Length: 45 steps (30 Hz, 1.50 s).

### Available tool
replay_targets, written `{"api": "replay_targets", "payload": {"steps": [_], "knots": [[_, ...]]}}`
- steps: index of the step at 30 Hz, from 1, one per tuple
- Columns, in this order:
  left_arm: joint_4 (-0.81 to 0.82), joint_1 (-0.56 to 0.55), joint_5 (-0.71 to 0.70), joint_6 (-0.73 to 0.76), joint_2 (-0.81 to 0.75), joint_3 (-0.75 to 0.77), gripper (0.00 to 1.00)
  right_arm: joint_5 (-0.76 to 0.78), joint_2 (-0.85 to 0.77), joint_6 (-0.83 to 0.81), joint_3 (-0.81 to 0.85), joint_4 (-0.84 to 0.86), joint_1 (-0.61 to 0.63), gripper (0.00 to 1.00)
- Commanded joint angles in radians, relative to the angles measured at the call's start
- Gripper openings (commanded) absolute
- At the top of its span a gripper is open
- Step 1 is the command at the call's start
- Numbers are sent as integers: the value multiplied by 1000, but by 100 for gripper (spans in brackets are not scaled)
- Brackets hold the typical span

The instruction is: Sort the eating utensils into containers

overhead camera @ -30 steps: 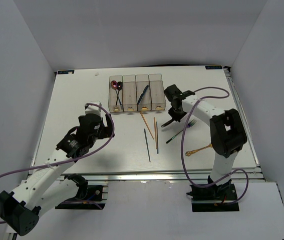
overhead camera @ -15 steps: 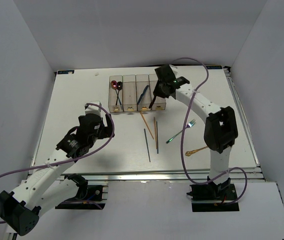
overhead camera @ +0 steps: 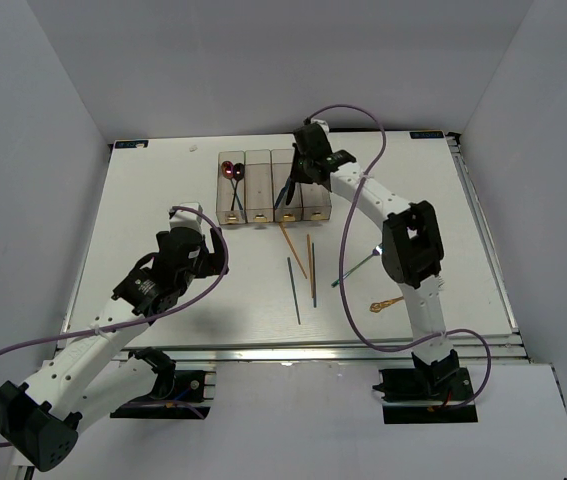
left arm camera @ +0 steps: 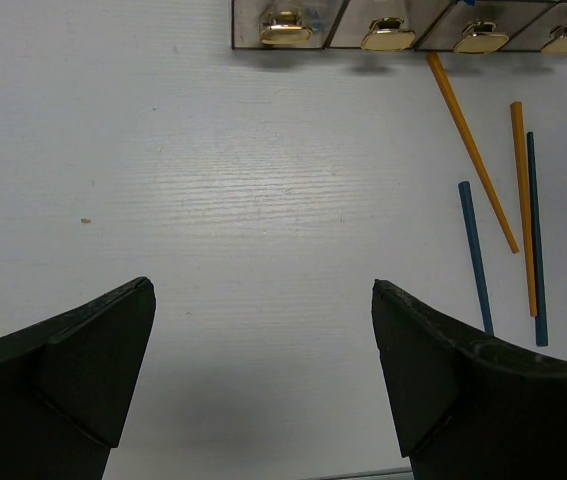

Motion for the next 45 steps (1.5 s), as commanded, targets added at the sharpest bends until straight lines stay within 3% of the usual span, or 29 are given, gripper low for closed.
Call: {"api": "replay_targets", "payload": {"steps": [1, 9, 15, 23, 31, 35, 38, 45], "knots": [[10, 1, -13, -4, -13, -5, 98, 2, 8, -65, 21, 141, 9, 0], [12, 1, -22, -7, -30, -8, 98, 0, 82, -57, 84, 161, 16, 0], [12, 1, -19, -7, -39, -8, 98, 31, 100, -63, 14, 227, 41, 0], [13, 1, -13, -7, -41, -11, 98, 86, 217, -86, 213, 132, 44, 0], [15, 1, -10, -7, -44, -9, 98, 74, 93, -60, 11, 197, 45, 0], [15, 1, -13, -7, -44, -11, 98, 26, 37, -45, -5, 176, 51, 0], [12, 1, -18, -9, -45, -11, 98, 6, -44, -56, -47, 165, 58, 25], [6, 1, -51, -18, -74, -9, 98, 2, -220, -94, -113, 66, 59, 47]]}}
